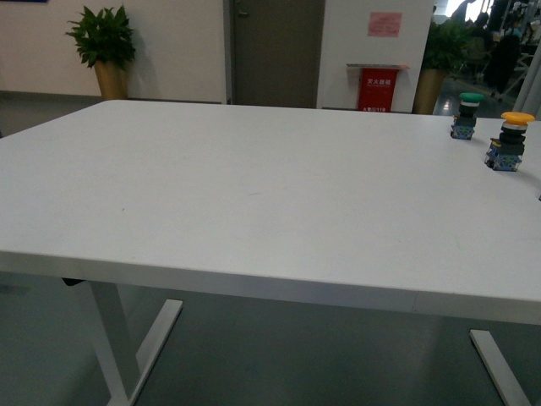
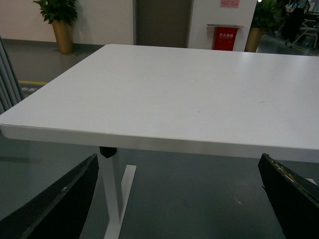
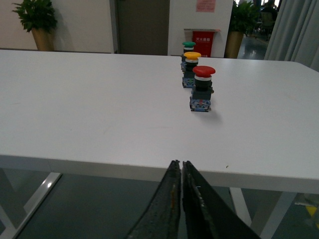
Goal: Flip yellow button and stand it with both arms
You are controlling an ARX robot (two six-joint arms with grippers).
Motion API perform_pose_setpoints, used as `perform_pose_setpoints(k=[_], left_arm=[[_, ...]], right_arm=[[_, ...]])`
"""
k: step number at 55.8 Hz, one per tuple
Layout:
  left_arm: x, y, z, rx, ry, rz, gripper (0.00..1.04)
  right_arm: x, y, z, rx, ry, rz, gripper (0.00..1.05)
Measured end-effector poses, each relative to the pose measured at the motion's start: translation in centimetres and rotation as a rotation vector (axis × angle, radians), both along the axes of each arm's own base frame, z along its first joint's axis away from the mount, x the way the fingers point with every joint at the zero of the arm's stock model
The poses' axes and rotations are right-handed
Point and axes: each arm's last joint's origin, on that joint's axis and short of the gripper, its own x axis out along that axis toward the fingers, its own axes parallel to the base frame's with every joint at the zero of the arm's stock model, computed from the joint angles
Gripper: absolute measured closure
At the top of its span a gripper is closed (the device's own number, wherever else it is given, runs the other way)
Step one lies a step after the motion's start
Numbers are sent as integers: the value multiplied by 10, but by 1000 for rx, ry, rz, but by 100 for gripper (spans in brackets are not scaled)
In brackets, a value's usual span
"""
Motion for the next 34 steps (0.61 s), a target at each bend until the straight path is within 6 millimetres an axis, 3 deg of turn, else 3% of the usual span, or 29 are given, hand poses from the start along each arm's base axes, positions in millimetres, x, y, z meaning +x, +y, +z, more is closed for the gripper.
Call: perform_pose_setpoints(k=[6,26,34], left_arm=[[0,0,0,0,0,0,6],[0,0,0,0,0,0,6],[0,0,0,0,0,0,6]], right_arm=[[0,0,0,0,0,0,79],[0,0,0,0,0,0,6],[0,0,0,1,0,0,7]])
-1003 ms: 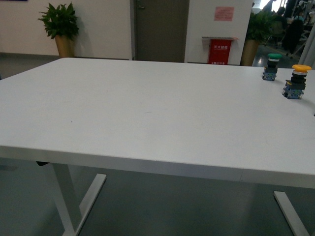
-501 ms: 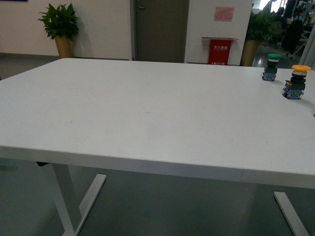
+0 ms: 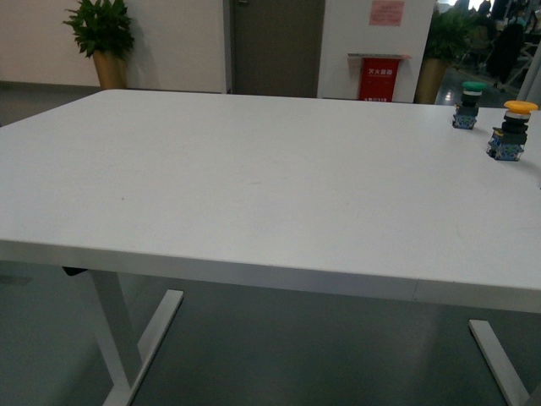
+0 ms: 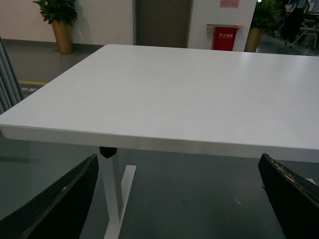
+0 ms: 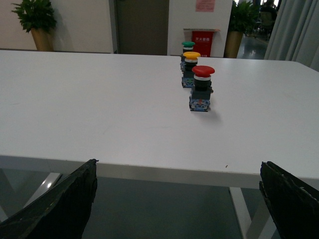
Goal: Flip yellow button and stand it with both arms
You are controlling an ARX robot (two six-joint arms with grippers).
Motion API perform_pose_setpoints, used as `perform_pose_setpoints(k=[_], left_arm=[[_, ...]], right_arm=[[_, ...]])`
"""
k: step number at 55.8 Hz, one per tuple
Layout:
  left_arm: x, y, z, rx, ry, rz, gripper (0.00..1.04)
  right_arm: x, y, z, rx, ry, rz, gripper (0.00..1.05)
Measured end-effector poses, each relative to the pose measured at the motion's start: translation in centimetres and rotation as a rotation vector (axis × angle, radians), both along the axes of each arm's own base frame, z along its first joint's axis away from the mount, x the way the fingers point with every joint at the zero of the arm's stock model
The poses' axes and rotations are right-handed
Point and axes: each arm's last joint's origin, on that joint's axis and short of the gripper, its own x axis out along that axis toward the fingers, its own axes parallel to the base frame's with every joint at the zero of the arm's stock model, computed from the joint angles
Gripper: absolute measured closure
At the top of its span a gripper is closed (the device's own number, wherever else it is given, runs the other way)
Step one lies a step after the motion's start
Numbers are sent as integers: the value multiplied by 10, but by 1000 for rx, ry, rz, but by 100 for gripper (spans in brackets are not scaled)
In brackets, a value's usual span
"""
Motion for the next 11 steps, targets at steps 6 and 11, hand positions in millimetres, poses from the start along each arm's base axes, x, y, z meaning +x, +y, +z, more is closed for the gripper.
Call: perform_pose_setpoints(k=[6,11], left_arm=[[0,0,0,0,0,0,6],[0,0,0,0,0,0,6]], right_arm=[[0,0,0,0,0,0,7],[0,0,0,0,0,0,7]])
